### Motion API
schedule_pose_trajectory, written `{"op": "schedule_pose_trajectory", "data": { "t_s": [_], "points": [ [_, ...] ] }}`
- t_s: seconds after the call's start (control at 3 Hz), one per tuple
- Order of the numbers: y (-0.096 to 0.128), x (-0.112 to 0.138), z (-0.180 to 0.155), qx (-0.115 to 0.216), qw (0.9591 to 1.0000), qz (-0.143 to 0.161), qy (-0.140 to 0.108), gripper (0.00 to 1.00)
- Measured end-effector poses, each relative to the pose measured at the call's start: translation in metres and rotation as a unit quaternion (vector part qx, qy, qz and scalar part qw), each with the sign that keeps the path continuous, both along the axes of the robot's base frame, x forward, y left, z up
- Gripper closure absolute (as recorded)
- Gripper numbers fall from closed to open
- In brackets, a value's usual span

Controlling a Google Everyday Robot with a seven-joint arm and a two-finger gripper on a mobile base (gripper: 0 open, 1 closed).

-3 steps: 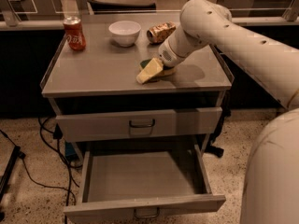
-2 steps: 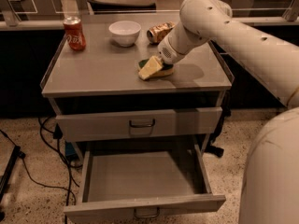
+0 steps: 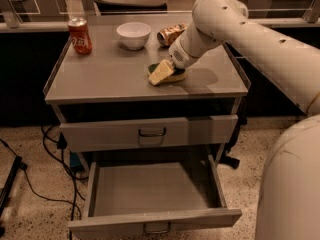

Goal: Place sponge into middle drawer

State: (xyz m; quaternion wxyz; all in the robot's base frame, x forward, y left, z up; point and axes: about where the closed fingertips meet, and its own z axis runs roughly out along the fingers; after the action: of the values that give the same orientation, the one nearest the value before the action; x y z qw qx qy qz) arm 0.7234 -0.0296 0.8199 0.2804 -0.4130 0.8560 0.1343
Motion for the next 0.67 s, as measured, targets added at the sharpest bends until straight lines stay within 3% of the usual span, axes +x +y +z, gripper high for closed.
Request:
{"op": "schedule_pose_trajectory", "data": {
  "t_s": [0.33, 0.67],
  "points": [
    [0.0000, 0.0000, 0.0000, 0.000, 1.0000, 0.000, 0.000, 1.00],
    [-0.0015, -0.0091, 0.0047, 0.004, 0.9998, 0.019, -0.003, 1.00]
  ]
}}
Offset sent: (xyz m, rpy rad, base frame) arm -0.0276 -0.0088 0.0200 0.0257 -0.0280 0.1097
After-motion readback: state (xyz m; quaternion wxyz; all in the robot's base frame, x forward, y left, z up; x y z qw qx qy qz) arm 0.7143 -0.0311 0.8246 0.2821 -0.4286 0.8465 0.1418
